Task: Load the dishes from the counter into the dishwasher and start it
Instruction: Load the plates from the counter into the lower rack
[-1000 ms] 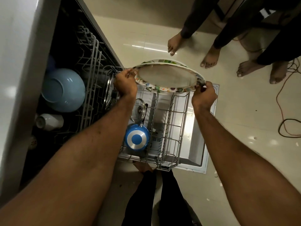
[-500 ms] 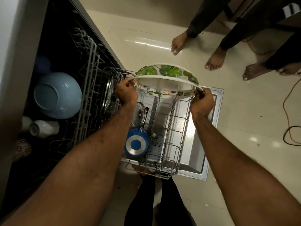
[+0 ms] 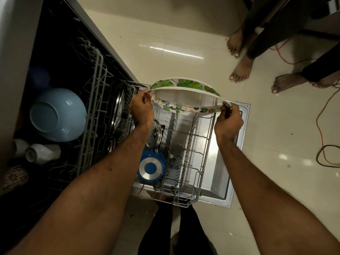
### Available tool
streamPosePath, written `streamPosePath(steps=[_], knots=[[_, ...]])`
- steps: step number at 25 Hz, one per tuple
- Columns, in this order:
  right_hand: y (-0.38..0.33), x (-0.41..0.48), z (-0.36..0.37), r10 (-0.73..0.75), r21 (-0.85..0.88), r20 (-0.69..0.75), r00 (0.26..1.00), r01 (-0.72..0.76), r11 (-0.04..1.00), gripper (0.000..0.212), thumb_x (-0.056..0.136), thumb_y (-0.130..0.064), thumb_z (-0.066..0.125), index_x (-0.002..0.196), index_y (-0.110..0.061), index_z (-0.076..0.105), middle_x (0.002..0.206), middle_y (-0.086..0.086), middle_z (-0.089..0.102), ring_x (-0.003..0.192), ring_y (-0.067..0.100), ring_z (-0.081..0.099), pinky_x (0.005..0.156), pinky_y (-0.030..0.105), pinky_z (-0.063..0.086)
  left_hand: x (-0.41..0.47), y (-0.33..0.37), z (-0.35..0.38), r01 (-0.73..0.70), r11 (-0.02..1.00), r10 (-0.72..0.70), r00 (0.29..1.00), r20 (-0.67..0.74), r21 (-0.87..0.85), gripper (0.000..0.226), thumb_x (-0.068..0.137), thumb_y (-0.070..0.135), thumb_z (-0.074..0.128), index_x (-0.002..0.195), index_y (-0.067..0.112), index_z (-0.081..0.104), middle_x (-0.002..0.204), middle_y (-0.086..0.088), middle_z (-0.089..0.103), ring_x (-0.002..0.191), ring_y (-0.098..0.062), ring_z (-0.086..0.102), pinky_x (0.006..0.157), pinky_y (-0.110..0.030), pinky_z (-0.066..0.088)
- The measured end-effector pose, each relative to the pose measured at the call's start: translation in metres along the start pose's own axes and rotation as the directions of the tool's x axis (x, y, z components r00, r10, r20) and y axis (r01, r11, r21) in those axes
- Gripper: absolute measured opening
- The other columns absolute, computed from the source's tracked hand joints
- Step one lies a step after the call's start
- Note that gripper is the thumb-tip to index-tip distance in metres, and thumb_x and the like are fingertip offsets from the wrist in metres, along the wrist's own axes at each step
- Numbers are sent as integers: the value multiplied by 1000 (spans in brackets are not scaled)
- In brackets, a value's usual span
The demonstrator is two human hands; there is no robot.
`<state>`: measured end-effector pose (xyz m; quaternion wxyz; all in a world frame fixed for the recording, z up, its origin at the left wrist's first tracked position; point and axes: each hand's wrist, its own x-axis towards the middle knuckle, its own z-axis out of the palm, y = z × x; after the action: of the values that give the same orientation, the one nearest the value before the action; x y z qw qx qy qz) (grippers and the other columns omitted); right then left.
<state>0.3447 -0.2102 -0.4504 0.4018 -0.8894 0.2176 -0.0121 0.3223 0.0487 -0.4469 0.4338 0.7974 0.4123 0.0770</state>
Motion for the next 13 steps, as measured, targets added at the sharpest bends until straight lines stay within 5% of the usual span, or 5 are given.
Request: streamPosePath(steps=[5,9,13], knots=[[6,-7,-6,-23,-2,-1,1000,23,1000,19,103,-9,58,117,-14,69,99,-11,62,89,11,62,78,15,42,-6,0,-7,-67,993,67,998,10,101,21,102,24,62,116,16,75,111,0,66,90,-7,59,65,-3,41],[17,-8,0,106,-36,38,994,-105,994,17,102,-7,59,115,-12,68,97,-5,66,88,11,62,74,18,43,-11,-9,-6,-75,994,71,996,49,82,19,101,15,63,114,14,76,109,-3,70,93,-12,64,74,-15,52],[25,-10,6,178,-59,75,981,-174,983,17,102,-8,62,117,-9,69,103,0,69,92,11,61,80,20,45,-11,-14,2,-12,998,6,996,86,67,22,103,13,59,120,13,73,110,-5,73,97,-18,68,71,-13,49]])
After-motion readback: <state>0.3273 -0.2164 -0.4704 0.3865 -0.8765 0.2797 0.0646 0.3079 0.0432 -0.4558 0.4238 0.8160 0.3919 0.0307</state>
